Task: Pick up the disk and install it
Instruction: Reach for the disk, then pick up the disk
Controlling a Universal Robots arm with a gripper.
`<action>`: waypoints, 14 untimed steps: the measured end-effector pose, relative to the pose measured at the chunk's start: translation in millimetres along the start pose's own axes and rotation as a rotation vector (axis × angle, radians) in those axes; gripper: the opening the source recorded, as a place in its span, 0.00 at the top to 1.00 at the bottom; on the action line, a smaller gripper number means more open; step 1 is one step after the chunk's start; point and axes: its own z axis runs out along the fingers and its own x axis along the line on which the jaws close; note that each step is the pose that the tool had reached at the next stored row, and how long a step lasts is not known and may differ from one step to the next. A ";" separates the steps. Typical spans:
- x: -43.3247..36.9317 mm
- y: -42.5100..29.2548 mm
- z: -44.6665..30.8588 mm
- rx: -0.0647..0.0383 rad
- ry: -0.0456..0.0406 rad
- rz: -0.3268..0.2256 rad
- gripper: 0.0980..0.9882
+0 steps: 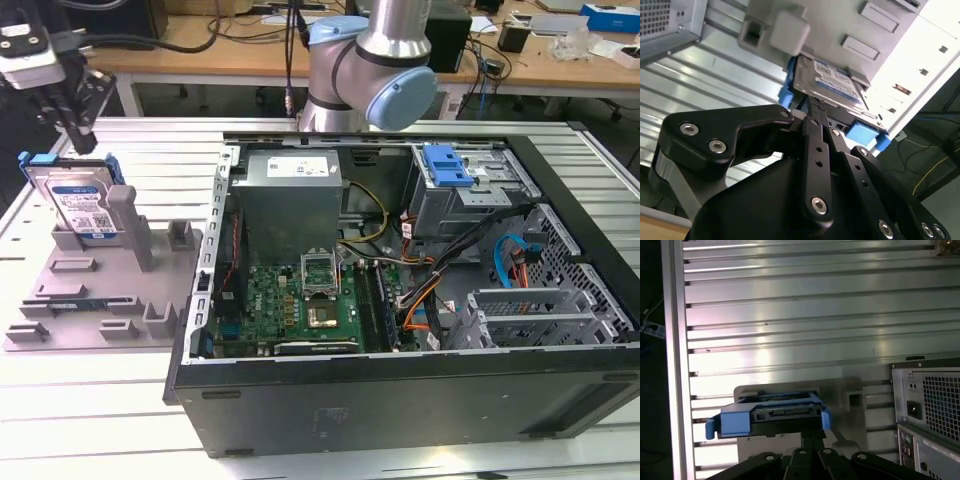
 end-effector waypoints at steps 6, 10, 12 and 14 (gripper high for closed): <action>16.4 3.8 1.5 0.000 0.0000 0.000 0.99; 16.5 3.8 1.5 0.000 -0.0001 0.000 0.99; 16.6 3.8 1.5 0.000 -0.0001 0.000 0.99; 16.7 3.8 1.5 0.000 0.0000 0.000 0.99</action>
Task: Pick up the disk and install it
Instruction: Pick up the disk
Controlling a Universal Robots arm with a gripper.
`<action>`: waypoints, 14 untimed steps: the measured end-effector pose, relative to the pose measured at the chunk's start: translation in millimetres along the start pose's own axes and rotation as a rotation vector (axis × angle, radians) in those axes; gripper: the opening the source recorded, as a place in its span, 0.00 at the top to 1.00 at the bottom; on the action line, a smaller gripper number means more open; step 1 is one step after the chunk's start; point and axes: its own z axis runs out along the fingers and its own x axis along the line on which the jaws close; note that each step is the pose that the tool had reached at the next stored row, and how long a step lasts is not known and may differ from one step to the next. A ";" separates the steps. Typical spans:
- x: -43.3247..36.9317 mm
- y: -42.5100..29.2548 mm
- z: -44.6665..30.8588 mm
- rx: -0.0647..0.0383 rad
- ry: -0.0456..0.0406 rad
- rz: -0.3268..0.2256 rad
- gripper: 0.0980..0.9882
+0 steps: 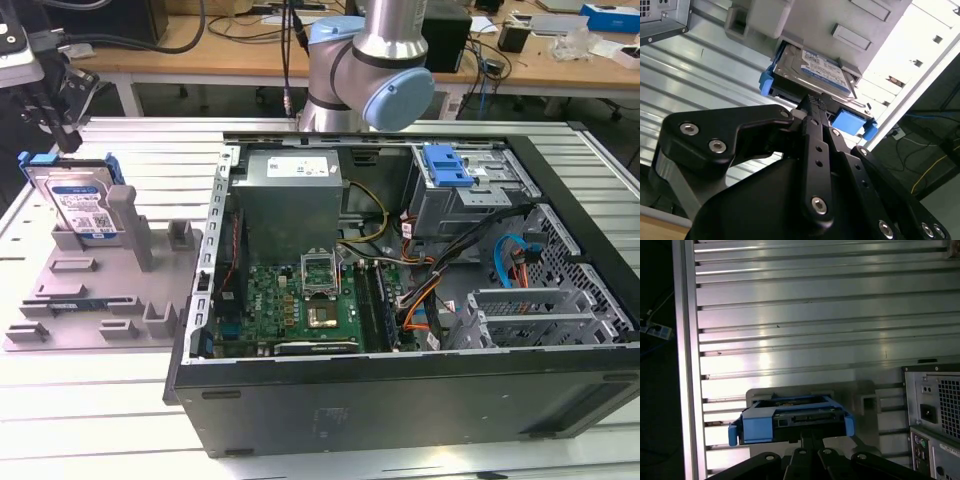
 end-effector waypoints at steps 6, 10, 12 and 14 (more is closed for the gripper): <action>0.0 -0.3 0.1 -0.010 0.0251 -0.055 0.99; 0.1 -0.3 0.1 -0.011 0.0357 -0.132 0.99; 0.1 -0.3 0.1 -0.012 0.0392 -0.183 0.99; 0.1 -0.3 0.1 -0.012 0.0420 -0.220 0.99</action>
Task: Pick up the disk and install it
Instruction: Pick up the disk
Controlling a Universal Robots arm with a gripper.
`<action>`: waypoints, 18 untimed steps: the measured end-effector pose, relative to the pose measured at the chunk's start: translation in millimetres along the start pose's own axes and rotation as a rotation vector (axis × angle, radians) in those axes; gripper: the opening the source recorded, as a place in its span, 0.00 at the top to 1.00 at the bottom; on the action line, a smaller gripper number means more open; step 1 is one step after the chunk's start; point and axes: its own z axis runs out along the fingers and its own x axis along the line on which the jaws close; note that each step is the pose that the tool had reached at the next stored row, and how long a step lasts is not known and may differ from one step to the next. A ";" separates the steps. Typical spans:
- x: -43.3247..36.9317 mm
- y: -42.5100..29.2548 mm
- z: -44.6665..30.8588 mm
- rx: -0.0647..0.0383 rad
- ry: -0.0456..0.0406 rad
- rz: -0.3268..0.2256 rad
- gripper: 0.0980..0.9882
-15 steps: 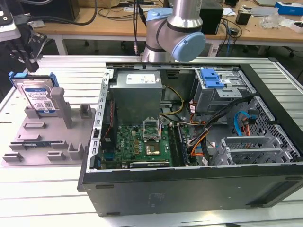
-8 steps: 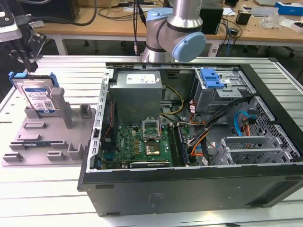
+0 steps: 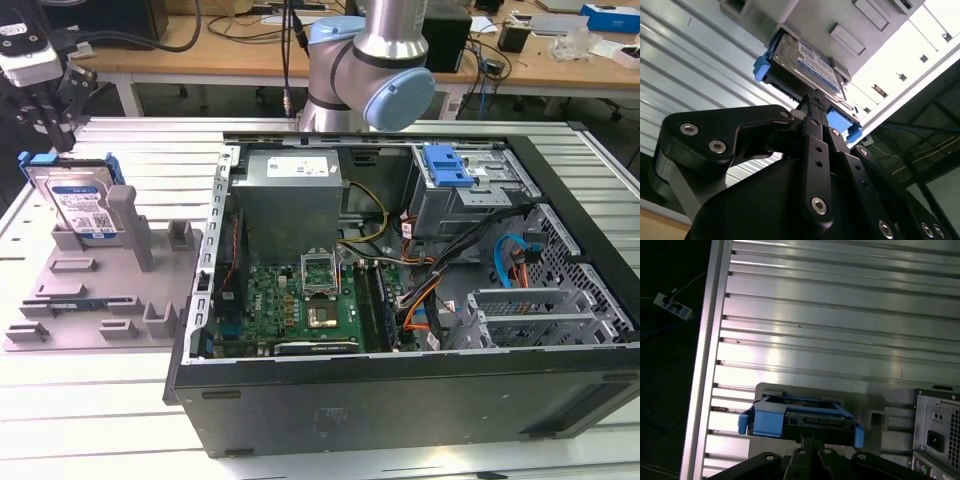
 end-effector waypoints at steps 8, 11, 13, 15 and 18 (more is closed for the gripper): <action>0.0 0.0 0.0 0.001 0.0141 -0.208 0.99; 0.0 0.0 0.0 0.002 0.0185 -0.287 0.99; 0.0 0.0 0.0 0.002 0.0209 -0.330 0.99; 0.0 0.0 0.0 0.003 0.0235 -0.376 0.99; 0.0 0.0 0.0 0.003 0.0276 -0.450 0.99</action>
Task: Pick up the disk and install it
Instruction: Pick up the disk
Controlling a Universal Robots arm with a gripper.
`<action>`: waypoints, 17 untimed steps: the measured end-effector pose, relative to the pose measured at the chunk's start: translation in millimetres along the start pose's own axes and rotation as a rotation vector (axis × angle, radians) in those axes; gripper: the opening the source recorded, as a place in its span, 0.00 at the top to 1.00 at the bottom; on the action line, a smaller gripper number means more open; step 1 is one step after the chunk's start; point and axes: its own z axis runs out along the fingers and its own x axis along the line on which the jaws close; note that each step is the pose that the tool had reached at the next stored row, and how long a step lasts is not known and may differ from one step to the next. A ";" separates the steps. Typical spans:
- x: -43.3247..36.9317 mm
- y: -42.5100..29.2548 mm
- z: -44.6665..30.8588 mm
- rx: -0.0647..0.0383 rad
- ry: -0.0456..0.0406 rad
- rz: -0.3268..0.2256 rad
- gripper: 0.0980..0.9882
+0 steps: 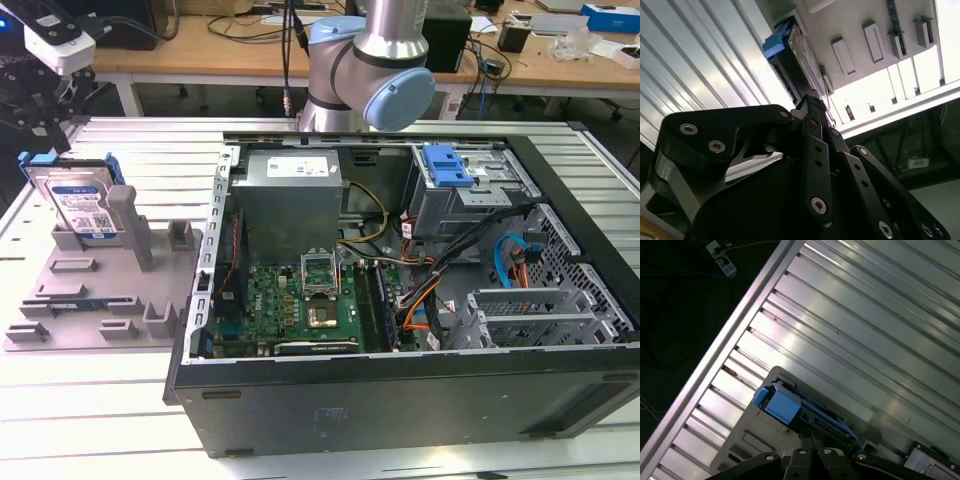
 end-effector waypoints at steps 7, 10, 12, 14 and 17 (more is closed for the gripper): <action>0.0 0.0 0.0 0.002 0.0094 -0.166 0.99; 0.0 0.0 0.0 0.002 0.0133 -0.237 0.99; 0.0 0.0 0.0 0.003 0.0160 -0.283 0.99; 0.0 0.0 0.0 0.003 0.0181 -0.320 0.99; 0.0 0.0 0.0 0.004 0.0220 -0.388 0.99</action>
